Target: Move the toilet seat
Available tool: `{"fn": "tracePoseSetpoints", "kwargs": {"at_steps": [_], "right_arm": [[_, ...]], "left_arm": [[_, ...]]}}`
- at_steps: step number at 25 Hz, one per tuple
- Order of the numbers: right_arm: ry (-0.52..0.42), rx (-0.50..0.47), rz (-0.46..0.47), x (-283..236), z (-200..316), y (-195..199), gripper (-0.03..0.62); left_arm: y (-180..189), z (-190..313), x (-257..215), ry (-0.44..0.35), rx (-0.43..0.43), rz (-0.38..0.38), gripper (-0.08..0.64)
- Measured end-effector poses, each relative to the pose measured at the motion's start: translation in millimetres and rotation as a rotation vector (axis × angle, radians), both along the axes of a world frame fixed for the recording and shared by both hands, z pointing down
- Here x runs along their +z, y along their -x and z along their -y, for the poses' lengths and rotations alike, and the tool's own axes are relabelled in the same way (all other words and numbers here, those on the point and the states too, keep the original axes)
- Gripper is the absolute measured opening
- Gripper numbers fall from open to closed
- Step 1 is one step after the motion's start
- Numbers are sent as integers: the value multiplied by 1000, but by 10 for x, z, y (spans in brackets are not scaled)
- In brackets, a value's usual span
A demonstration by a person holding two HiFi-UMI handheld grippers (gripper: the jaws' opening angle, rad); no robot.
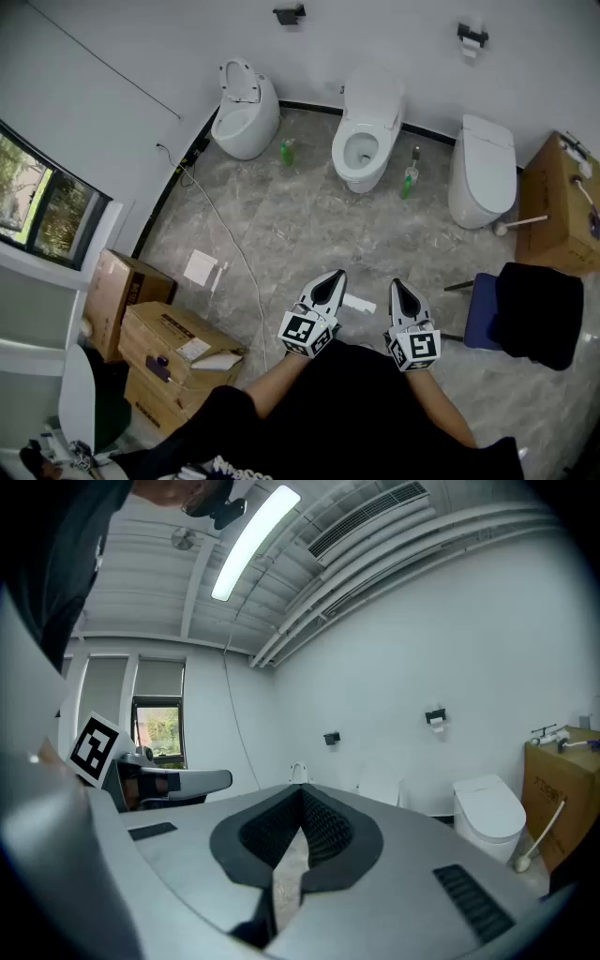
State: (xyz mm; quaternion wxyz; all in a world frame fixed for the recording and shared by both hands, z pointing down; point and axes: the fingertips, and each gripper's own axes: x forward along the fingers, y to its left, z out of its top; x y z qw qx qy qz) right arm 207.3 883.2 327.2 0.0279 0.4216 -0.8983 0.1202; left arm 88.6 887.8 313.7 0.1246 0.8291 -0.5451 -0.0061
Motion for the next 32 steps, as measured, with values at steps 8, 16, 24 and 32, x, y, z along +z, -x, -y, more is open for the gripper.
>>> {"fn": "tracePoseSetpoints", "kwargs": {"at_steps": [8,16,24,32], "right_arm": [[34,-11,41,119,354,39,26],[9,-112,89,111,1068,662,26],[5,-28,-16,52,2342,1297,26],[16,-82,-37,89,3005,2069,26]], "left_arm": [[87,423,211,-1,12,-47,12],[641,1342,459,36,56,-95,11],[1614,2387,393,72,33,-111,11],[2413,3076,137,17,54,-23,11]]}}
